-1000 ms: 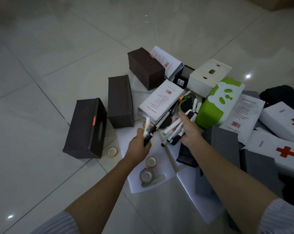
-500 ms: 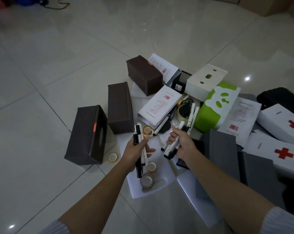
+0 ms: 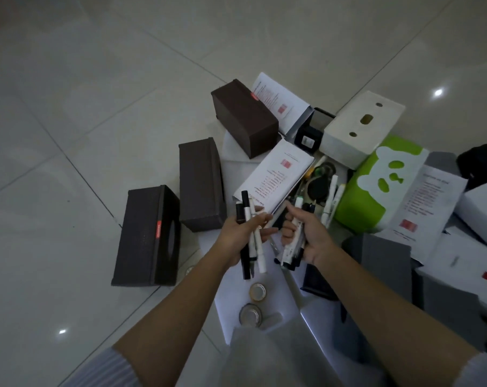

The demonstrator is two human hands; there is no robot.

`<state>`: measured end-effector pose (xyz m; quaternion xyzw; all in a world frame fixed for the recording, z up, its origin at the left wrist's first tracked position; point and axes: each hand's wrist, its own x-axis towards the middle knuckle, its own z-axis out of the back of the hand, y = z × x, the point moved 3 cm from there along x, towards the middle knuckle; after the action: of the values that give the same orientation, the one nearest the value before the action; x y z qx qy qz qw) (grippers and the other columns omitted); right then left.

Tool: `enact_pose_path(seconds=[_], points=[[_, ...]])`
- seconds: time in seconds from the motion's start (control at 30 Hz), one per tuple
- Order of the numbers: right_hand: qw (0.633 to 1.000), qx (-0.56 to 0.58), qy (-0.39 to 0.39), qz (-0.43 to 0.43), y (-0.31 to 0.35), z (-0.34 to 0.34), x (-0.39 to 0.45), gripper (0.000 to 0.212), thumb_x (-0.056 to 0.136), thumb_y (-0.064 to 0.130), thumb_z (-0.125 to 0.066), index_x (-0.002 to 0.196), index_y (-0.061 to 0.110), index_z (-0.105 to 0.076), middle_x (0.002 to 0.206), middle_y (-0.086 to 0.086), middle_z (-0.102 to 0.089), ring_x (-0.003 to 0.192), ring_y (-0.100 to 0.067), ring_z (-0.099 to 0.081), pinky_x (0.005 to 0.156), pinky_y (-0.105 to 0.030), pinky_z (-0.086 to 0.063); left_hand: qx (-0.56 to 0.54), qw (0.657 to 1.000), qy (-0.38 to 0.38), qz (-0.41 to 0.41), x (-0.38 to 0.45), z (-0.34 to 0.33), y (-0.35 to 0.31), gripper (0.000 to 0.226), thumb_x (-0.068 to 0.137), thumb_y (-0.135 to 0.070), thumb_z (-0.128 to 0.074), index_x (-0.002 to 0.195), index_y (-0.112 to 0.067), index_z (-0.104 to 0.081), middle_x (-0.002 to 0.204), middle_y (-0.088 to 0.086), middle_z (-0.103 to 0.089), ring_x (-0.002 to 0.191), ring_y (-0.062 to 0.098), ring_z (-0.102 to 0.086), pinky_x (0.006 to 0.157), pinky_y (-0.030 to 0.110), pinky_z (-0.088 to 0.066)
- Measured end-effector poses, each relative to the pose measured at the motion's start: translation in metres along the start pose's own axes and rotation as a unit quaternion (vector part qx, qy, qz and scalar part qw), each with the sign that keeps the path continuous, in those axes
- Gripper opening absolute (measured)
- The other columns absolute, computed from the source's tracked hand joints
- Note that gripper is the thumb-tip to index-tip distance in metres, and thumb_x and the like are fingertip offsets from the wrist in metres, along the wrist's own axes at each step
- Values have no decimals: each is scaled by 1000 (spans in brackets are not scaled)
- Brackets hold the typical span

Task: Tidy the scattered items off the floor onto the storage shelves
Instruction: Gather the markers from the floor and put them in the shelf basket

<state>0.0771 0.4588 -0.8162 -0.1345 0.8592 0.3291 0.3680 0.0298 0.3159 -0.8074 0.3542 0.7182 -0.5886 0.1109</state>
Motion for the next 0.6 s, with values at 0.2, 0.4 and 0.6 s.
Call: enact_pose_path(seconds=[0.2,0.4,0.6], points=[[995,78,-66,-18,27,-17,-95,37,95,23,-57,61,17,-44,44,3,-37,34,-10,-34,36,-20,-30,39,999,-25,13,-67,-52,-58,14,92,-22,-66,98,-10,-62,73,5,-62,54,16,-56,59,32,-50],[992,93,-74,31,118,-85,-225,35,97,23,-55,65,15,-43,44,2,-40,35,-11,-36,37,-20,-32,15,999,-2,41,-163,-124,-179,26,88,-31,-71,92,-11,-55,59,-2,-46,45,13,-42,53,30,-42],[989,104,-31,104,229,-186,-388,19,96,20,-58,78,14,-53,52,2,-44,39,-10,-37,39,-21,-34,62,996,17,58,-280,-214,-340,71,73,-79,-51,94,-12,-62,61,-1,-48,48,15,-44,55,30,-42]])
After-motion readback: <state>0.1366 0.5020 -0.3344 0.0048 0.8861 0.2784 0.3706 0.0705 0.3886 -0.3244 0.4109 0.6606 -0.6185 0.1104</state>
